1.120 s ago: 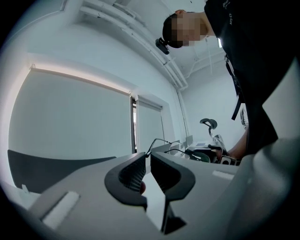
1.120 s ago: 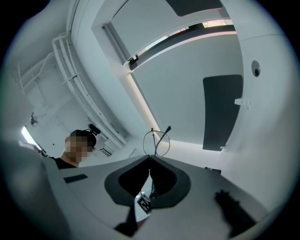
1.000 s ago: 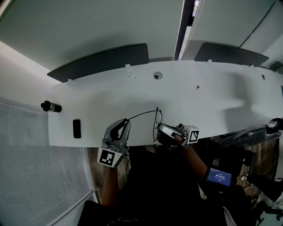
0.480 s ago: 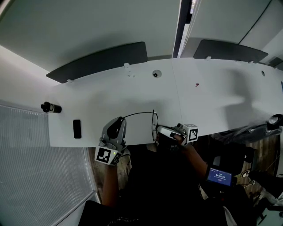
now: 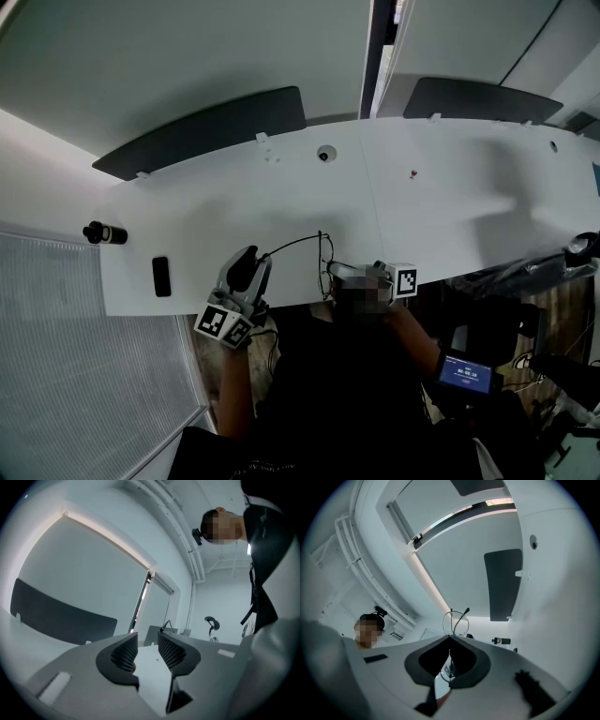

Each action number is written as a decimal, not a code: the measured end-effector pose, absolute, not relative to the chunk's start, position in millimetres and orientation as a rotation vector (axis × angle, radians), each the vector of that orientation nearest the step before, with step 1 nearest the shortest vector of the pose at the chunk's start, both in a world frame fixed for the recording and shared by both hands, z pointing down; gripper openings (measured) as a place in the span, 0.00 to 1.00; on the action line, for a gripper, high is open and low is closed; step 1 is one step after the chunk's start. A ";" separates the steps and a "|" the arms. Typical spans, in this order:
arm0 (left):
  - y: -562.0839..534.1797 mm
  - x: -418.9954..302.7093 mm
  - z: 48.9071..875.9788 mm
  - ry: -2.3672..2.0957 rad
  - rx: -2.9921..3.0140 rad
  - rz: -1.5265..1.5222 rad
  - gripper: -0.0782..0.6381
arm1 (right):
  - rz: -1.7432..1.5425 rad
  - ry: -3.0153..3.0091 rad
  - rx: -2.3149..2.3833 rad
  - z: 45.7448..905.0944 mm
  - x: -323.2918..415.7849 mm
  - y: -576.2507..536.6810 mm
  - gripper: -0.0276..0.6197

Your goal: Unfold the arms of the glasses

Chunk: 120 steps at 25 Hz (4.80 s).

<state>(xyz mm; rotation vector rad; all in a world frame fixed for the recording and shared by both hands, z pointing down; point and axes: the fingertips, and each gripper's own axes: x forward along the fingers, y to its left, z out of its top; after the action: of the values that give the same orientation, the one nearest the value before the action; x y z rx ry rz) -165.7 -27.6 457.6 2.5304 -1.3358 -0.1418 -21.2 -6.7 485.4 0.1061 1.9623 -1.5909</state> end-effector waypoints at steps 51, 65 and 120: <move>44.2 -83.2 583.3 -0.899 2.489 0.386 0.33 | -1.933 1.887 -0.311 567.3 -15.1 -14.1 0.06; 29.8 -128.7 577.6 -1.053 2.448 0.395 0.32 | -1.948 1.922 -0.257 565.4 -20.7 -5.7 0.06; 17.7 -93.4 563.1 -0.666 1.646 -0.454 0.28 | -2.014 2.012 -0.161 570.8 -38.4 11.0 0.06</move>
<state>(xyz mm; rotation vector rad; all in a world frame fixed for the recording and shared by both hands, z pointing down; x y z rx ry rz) -93.4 17.7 563.1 1.6463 -0.6665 -0.4537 -38.4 11.0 570.8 -0.1614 2.0121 -2.0144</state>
